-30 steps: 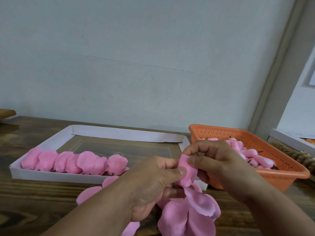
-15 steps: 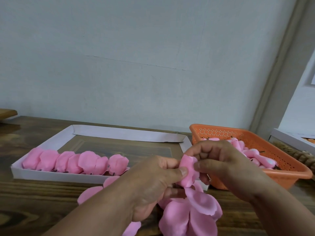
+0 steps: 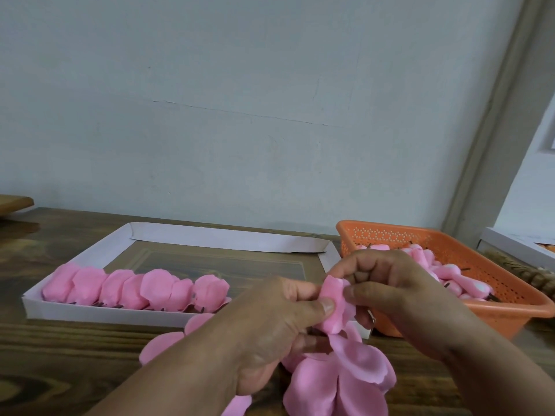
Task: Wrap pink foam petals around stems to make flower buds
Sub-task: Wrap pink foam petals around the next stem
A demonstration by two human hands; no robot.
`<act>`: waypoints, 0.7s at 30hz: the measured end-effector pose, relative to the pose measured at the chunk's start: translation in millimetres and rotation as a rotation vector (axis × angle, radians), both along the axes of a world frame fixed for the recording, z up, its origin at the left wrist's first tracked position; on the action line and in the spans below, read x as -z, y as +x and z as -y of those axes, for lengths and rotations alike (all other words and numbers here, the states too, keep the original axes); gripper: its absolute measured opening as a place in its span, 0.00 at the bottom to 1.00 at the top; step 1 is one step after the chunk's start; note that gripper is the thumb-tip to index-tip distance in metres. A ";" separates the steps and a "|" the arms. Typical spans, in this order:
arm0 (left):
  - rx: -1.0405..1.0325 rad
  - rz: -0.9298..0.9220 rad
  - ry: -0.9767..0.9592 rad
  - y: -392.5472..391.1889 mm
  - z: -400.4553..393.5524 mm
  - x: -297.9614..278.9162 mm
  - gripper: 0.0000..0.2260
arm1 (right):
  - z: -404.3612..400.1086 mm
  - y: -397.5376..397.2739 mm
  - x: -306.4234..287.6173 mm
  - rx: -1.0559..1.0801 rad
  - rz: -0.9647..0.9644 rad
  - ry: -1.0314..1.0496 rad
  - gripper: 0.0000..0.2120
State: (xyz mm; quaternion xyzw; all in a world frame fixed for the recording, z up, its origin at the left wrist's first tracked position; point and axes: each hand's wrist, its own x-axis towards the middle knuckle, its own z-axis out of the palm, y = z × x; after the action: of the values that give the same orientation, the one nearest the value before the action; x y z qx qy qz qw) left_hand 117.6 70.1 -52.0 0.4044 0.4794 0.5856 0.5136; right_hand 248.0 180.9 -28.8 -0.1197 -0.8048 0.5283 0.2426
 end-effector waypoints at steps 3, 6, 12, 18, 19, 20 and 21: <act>0.003 0.010 -0.002 -0.4 0.0 0.2 0.10 | 0.1 -0.2 -0.1 0.012 0.006 0.001 0.10; 0.010 -0.008 -0.004 -0.7 0.3 -0.6 0.09 | 1.4 -0.9 0.1 0.025 -0.004 -0.001 0.11; -0.005 0.014 -0.006 -1.0 1.8 -4.3 0.10 | 6.8 -4.6 1.6 0.112 -0.082 0.033 0.14; -0.002 0.015 -0.006 -2.9 3.5 -6.8 0.10 | 6.7 -5.5 2.8 0.129 -0.128 0.030 0.13; -0.004 0.011 0.000 -3.7 3.9 -7.6 0.11 | 5.8 -4.7 2.3 0.122 -0.142 0.016 0.12; -0.007 0.009 0.005 -4.7 4.2 -8.3 0.11 | 4.5 -3.6 2.3 0.108 -0.160 -0.002 0.11; -0.008 0.011 0.009 -5.9 4.6 -9.2 0.11 | 3.0 -2.5 2.1 0.092 -0.178 -0.013 0.10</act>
State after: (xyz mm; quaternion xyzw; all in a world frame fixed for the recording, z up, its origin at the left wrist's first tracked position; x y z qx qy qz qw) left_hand 111.7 65.5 -42.7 0.4016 0.4755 0.5920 0.5120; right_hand 245.4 177.9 -31.0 -0.1106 -0.7703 0.5305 0.3362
